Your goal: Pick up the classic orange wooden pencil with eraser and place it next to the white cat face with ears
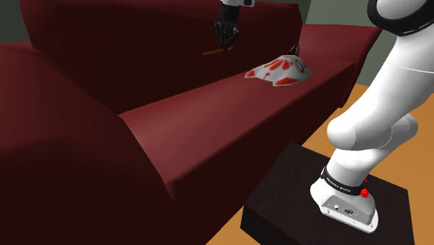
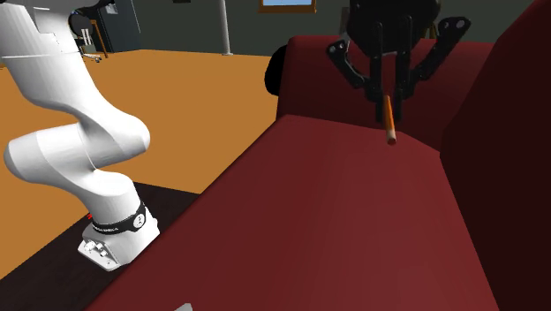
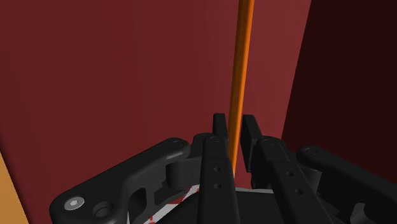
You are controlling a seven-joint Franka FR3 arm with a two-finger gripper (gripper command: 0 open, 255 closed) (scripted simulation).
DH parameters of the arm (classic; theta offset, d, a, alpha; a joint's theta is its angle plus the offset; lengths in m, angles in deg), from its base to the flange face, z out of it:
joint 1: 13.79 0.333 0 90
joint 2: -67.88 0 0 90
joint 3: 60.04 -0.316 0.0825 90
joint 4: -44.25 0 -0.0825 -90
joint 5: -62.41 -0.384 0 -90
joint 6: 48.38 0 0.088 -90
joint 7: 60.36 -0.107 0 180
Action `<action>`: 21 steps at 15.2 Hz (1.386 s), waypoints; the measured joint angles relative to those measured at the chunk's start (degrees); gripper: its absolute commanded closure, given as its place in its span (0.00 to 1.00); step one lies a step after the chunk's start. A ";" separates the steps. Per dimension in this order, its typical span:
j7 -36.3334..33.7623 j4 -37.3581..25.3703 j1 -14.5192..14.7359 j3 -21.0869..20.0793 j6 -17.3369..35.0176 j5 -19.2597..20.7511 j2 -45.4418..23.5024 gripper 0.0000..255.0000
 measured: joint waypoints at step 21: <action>12.78 -20.37 -5.07 5.94 -1.93 7.12 -20.61 1.00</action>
